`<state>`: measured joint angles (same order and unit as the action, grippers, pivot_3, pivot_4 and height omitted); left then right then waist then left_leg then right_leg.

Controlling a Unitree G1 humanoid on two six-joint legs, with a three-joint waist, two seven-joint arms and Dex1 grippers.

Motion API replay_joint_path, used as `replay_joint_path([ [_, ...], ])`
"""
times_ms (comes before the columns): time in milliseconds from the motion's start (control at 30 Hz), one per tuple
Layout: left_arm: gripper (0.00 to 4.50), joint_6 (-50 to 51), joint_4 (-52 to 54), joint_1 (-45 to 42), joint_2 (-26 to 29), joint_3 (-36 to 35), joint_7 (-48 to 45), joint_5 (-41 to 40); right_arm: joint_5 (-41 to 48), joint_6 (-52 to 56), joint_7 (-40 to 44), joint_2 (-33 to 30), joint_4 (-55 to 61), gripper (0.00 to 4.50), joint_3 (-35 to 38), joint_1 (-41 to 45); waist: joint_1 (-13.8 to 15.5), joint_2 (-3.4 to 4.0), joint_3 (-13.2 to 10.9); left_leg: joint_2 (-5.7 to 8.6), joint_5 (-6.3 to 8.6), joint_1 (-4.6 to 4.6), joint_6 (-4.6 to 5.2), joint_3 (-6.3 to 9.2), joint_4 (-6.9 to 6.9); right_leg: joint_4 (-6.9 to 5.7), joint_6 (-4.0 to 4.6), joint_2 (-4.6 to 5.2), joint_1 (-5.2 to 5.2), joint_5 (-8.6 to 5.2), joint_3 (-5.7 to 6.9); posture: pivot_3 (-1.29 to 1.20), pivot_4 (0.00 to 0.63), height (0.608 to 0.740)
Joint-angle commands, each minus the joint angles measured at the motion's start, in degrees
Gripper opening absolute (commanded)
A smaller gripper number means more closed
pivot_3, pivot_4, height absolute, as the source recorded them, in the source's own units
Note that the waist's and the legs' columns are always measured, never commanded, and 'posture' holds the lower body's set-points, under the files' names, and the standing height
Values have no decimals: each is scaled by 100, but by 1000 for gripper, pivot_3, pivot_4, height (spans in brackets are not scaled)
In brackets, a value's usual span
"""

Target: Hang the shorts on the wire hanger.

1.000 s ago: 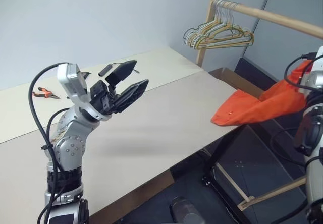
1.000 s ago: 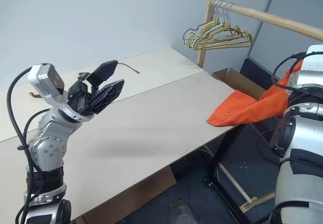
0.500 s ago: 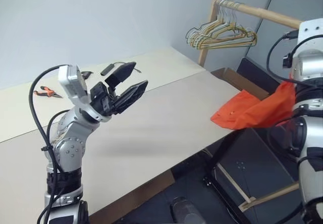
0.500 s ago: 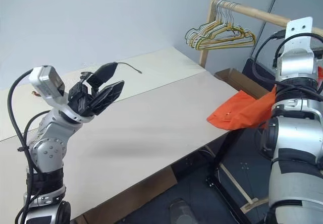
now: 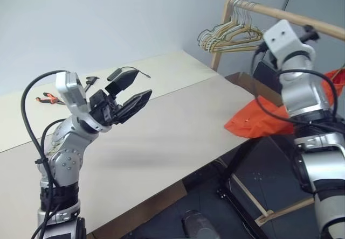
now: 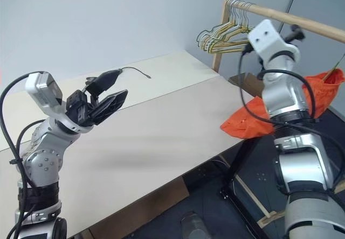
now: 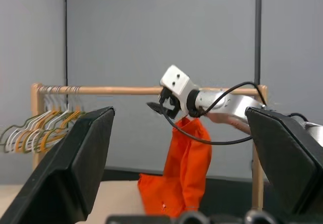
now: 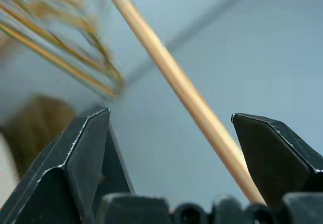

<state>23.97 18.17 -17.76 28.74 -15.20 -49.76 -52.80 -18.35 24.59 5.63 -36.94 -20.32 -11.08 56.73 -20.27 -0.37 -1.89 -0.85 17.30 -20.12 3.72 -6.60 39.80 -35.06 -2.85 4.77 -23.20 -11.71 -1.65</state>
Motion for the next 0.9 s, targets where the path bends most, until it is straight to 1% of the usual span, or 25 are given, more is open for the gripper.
replay_joint_path([
  [33, 4500, 85, 136, 230, 448, -401, -11, 91, 540, -488, 879, 232, 917, 4449, 28, -316, 23, -3, -2, -1, 0, -2, 0, 0, -1, 0, 1, -1, -1, 1, 5, -233, 0, 740],
  [133, 4500, 31, 174, 656, 798, -619, 6, 315, 1131, -572, 1866, 443, 1641, 4449, -8, -724, 86, -3, -4, -1, 1, -5, 1, 2, -3, 2, 2, 1, -6, 1, 21, -204, 0, 740],
  [200, 4500, 11, 231, 1020, 993, -788, -28, 450, 1541, -640, 2510, 532, 2122, 4449, -64, -1031, 182, -3, -5, 0, 4, -8, 7, 6, -3, 1, 3, 10, -8, 1, 34, -176, 0, 740],
  [300, 4500, -144, 361, 1687, 1202, -905, -97, 862, 2021, -544, 3173, 652, 2599, 4449, -130, -1398, 381, -7, -6, 0, 8, -10, 9, 12, -4, 0, 8, 19, -9, 0, 54, -137, 0, 740],
  [400, 4500, -300, 504, 2280, 1199, -1015, -111, 1122, 2382, -562, 3745, 706, 2924, 4449, -230, -1740, 651, -9, -6, 2, 11, -14, 3, 11, -4, 0, 20, 31, -13, -3, 71, -104, 0, 740],
  [433, 4500, -315, 592, 2470, 1175, -1066, -92, 1169, 2429, -637, 3866, 731, 2996, 4449, -282, -1850, 744, -11, -5, 2, 13, -16, 0, 12, -5, 2, 25, 37, -17, -4, 80, -89, 0, 740],
  [500, 4500, -331, 869, 2846, 1090, -1186, 10, 1178, 2473, -778, 4107, 769, 3097, 4449, -412, -2016, 954, -12, -5, 2, 41, -17, -51, 11, -6, -3, 40, 45, -26, -11, 90, -34, 0, 740],
  [533, 4500, -317, 1013, 3014, 1045, -1245, 91, 1172, 2451, -819, 4165, 793, 3131, 4449, -488, -2072, 1056, -13, -4, 2, 41, -23, -56, 11, -6, -4, 43, 47, -33, -11, 92, -11, 0, 740],
  [633, 4500, -326, 1444, 3513, 908, -1378, 307, 1261, 2330, -1062, 4240, 907, 3071, 4449, -659, -2164, 1364, -13, -4, 4, 25, -66, -88, 0, -5, -20, 55, 47, -93, -9, 88, 50, 0, 740],
  [700, 4500, -333, 1710, 3806, 848, -1421, 452, 1367, 2313, -985, 4319, 941, 2966, 4449, -725, -2111, 1548, -13, -4, 3, 14, -91, -106, -1, -5, -23, 65, 38, -118, -4, 93, 79, 0, 740],
  [833, 4500, -329, 1958, 3998, 730, -1451, 693, 1379, 2238, -1046, 4371, 934, 2711, 4449, -724, -2030, 1923, -13, -4, 0, 9, -95, -114, 3, -4, -25, 86, 32, -118, -11, 111, 125, 0, 740],
  [900, 4500, -335, 2001, 4002, 695, -1400, 788, 1418, 2199, -1079, 4414, 881, 2616, 4449, -703, -2028, 2062, -14, -3, 0, 10, -95, -111, 5, -3, -25, 117, 33, -116, -25, 117, 131, 0, 740],
])
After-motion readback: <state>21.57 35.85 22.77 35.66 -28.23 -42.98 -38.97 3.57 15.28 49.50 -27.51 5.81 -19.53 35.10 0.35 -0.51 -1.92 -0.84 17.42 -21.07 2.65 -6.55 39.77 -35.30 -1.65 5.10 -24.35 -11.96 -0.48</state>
